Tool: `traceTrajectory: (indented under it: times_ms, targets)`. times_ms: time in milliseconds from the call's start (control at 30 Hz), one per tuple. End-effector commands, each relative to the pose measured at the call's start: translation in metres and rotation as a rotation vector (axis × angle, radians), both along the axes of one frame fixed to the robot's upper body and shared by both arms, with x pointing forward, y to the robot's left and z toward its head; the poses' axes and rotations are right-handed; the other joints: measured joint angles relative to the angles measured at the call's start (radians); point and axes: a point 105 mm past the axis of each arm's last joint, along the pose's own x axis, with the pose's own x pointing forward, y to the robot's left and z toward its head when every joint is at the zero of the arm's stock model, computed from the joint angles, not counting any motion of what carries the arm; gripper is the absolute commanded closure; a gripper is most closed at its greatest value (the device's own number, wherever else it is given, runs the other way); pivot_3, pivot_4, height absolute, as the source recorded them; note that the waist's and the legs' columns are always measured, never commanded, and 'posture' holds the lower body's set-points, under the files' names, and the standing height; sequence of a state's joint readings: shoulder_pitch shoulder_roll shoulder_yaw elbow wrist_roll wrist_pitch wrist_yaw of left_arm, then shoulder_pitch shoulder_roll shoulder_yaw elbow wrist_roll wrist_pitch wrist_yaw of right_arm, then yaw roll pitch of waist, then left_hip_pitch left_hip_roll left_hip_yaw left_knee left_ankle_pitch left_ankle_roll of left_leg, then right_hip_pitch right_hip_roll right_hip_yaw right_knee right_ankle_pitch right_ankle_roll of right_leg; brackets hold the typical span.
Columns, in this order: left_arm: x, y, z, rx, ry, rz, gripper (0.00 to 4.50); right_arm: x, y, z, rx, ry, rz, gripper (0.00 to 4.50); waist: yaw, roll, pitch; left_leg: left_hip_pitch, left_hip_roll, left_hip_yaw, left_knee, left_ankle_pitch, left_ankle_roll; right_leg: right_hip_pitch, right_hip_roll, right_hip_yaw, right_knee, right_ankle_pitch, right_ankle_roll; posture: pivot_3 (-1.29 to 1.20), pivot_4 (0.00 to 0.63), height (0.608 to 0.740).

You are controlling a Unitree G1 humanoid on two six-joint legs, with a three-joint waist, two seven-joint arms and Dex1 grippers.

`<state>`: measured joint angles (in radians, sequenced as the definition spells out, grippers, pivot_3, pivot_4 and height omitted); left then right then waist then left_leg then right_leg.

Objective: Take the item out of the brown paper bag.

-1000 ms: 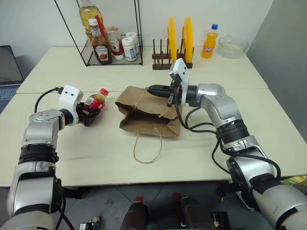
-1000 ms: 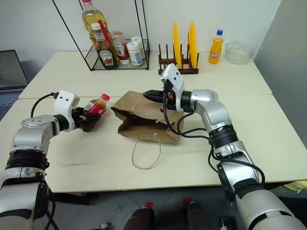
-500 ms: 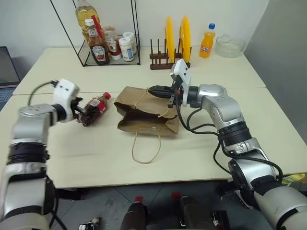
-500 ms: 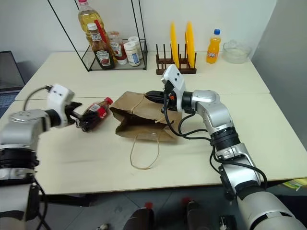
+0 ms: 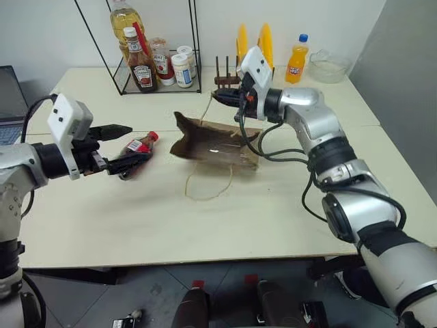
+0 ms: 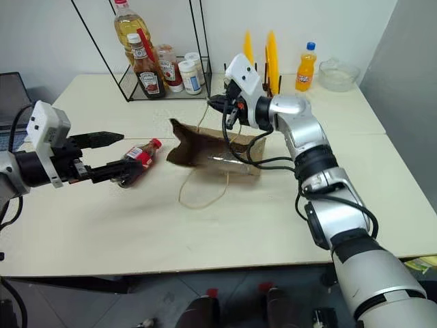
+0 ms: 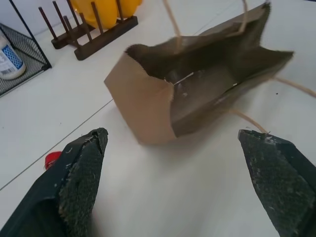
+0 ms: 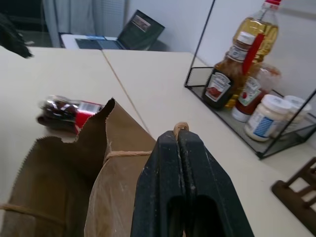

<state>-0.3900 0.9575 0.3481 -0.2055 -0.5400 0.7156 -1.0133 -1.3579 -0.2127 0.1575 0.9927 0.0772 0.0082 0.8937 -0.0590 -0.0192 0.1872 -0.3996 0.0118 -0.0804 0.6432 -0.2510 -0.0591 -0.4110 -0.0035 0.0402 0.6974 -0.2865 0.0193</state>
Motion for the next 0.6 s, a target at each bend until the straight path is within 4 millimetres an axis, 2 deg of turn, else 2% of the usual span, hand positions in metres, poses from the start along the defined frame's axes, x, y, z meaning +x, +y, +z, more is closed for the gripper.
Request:
traceTrajectory:
  times_ms: [33, 100, 267, 433, 600]
  targets:
    - [0.000, -0.005, 0.006, -0.003, -0.067, 0.008, 0.00, 0.004, -0.001, 0.010, -0.035, -0.073, -0.022, 4.11, 0.000, 0.000, 0.000, 0.000, 0.000, 0.000, 0.000, 0.000, 0.000, 0.000, 0.000, 0.000, 0.000, 0.000, 0.000, 0.00, 0.150, 0.740]
    - [0.004, -0.002, 0.008, -0.022, -0.102, 0.043, 0.00, 0.007, -0.003, 0.013, -0.043, -0.091, -0.037, 3.63, 0.000, 0.000, 0.000, 0.000, 0.000, 0.000, 0.000, 0.000, 0.000, 0.000, 0.000, 0.000, 0.000, 0.000, 0.000, 0.00, 0.150, 0.740]
    - [0.016, 0.003, 0.002, -0.076, -0.144, 0.130, 0.00, 0.011, -0.019, 0.028, -0.035, -0.128, -0.078, 1.93, 0.000, 0.000, 0.000, 0.000, 0.000, 0.000, 0.000, 0.000, 0.000, 0.000, 0.000, 0.000, 0.000, 0.000, 0.000, 0.00, 0.150, 0.740]
    - [0.024, 0.004, -0.012, -0.110, -0.134, 0.176, 0.00, 0.012, -0.043, 0.046, -0.029, -0.156, -0.114, 0.20, 0.003, 0.000, 0.000, 0.000, 0.000, 0.000, 0.000, 0.000, 0.000, 0.000, -0.001, 0.000, 0.000, 0.000, 0.000, 0.00, 0.150, 0.740]
    - [0.033, -0.001, -0.011, -0.129, -0.147, 0.186, 0.00, 0.009, -0.056, 0.066, 0.019, -0.172, -0.124, 0.09, 0.002, 0.000, 0.000, 0.000, 0.000, 0.000, 0.000, 0.000, 0.000, 0.000, -0.001, 0.000, 0.000, 0.000, 0.000, 0.00, 0.150, 0.740]
